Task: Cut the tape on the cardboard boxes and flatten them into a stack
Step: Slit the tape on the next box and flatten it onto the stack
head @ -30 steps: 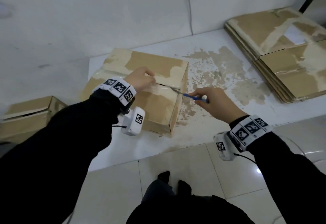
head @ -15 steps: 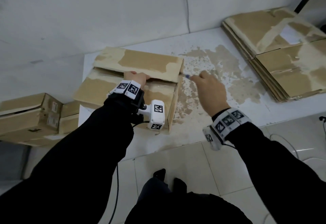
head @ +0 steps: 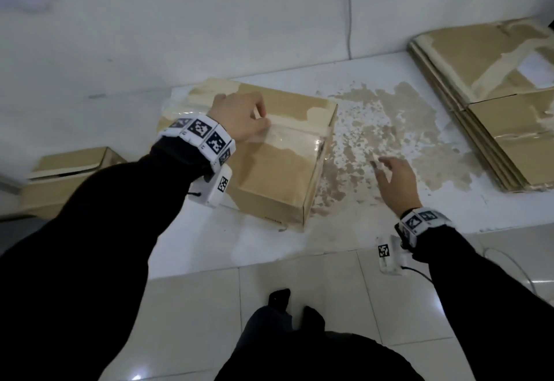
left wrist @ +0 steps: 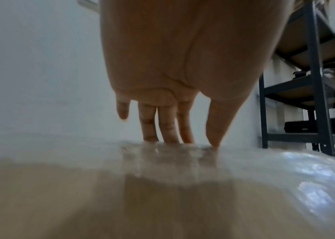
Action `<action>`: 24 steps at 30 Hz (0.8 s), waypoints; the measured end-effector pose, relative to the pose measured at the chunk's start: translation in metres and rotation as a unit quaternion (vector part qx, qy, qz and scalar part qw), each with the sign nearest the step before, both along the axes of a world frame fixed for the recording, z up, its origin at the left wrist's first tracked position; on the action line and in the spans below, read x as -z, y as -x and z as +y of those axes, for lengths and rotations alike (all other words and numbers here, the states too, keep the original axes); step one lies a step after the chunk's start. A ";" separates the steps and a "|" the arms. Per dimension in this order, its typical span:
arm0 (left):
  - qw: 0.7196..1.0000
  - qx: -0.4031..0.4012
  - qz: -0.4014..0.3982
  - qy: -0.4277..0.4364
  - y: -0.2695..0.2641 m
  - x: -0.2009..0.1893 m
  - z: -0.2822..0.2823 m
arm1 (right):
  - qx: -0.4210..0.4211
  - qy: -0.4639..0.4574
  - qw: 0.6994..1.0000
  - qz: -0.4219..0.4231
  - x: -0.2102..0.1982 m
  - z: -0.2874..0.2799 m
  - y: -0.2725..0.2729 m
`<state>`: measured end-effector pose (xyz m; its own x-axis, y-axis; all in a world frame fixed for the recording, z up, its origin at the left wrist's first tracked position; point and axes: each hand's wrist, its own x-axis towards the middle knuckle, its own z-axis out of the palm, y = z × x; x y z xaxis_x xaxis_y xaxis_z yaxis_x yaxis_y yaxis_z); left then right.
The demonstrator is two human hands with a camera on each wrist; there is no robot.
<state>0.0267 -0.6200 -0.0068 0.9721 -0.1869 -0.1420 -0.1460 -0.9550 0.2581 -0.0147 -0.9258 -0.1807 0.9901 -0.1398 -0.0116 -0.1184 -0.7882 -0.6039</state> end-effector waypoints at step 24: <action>0.944 0.222 0.044 -0.238 0.067 0.059 0.063 | -0.166 0.159 0.949 0.214 -0.100 0.117 -0.173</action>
